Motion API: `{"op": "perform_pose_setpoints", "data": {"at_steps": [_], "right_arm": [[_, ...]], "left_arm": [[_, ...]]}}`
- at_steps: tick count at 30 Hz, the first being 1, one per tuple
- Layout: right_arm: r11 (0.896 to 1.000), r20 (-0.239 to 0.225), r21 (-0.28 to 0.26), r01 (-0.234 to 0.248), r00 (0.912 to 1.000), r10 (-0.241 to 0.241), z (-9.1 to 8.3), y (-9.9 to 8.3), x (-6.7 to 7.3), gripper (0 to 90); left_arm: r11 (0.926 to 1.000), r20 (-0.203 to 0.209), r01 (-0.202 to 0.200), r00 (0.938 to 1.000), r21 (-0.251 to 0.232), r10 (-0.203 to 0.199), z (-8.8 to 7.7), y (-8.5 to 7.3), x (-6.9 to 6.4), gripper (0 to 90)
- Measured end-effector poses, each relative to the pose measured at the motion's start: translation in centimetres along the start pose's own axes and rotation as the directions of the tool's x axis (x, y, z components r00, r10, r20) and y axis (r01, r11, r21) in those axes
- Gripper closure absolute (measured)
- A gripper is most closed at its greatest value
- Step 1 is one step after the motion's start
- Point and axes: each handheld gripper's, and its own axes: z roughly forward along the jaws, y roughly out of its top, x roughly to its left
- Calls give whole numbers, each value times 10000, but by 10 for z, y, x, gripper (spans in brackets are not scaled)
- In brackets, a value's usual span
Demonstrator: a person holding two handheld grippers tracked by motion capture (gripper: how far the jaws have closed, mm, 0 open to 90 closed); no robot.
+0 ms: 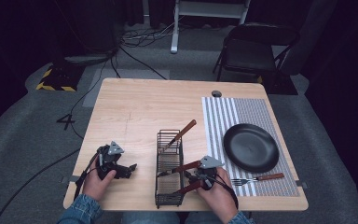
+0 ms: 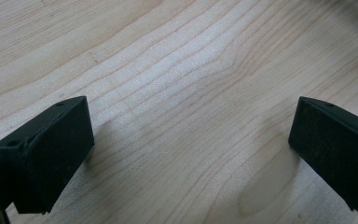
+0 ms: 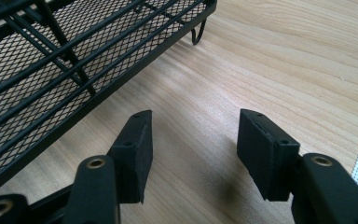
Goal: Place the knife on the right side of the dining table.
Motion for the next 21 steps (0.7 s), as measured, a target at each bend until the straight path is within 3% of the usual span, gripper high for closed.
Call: {"op": "perform_pose_setpoints", "data": {"at_steps": [9,12,14,21], "right_arm": [[10000,-71,-13,53,10000,-53,0,0,-2,491],[9999,-224,30,131,9997,-130,0,1,-2,550],[9992,-458,384,-108,9989,125,-4,7,-6,597],[9975,-713,66,-710,9949,713,-24,28,-19,611]], "left_arm": [[10000,-41,-30,10000,26,30,1,1,1,2],[10000,-6,-24,10000,33,24,1,2,1,2],[10000,2,-31,10000,31,31,1,2,1,2],[10000,35,19,10000,3,-19,2,2,1,2]]}}
